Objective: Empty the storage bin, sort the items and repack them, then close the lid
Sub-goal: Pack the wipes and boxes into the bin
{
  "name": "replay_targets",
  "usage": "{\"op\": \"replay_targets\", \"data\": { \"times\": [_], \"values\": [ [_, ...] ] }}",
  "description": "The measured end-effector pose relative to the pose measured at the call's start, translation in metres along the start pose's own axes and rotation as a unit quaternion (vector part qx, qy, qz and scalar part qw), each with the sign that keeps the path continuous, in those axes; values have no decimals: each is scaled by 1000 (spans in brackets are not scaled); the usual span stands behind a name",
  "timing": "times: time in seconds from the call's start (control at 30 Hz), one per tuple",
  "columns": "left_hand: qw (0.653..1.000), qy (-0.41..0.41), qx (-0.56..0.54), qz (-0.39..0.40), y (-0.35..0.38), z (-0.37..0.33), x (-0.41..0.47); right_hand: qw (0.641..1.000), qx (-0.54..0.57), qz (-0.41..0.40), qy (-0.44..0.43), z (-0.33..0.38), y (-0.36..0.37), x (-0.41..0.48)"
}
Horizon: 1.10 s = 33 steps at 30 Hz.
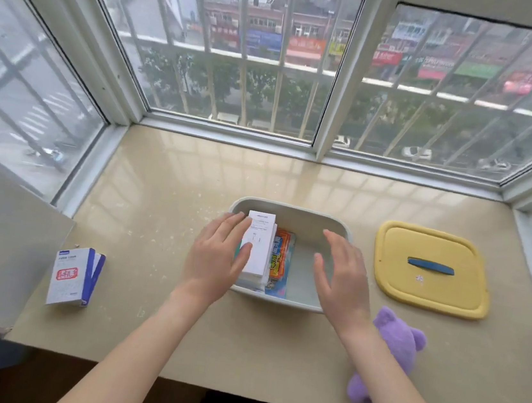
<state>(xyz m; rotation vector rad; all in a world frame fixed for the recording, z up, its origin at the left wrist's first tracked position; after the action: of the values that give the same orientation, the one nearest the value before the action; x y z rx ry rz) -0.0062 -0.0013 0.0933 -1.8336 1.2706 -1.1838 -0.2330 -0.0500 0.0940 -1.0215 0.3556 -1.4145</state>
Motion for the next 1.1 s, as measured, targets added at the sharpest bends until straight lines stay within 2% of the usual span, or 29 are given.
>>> {"op": "replay_targets", "data": {
  "times": [0.1,0.23,0.5,0.63,0.83,0.97,1.1],
  "values": [
    [999,-12,-5,-37,-42,-18,-20,999,-15,-27,-38,22,-37,-15],
    [999,-10,-8,-34,-65,-33,-66,998,-26,-9,-57,37,-58,-52],
    [996,-74,41,20,-58,-9,-161,991,-45,103,-77,35,-22,-117],
    [987,-148,67,16,-82,15,-192,983,-35,141,-115,60,7,-114],
    [957,-272,95,-29,-137,72,-223,968,5,168,-188,130,49,-95],
    [939,-331,79,-56,-171,116,-238,961,19,182,-209,174,87,-91],
    [926,-370,70,-34,-189,173,-250,960,18,188,-206,216,128,-94]
  ]
}}
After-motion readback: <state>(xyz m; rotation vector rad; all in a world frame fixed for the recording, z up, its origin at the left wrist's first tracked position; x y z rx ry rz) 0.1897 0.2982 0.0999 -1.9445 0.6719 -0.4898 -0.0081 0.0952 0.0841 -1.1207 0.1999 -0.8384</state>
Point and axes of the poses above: each hand's wrist, its own x-axis towards the middle knuckle, its own y-axis out of the palm, z = x × y, the point moved 5 cm from there along x, towards the middle knuckle, and after that the axes turned 8 degrees about -z, right-handed, at the moved point
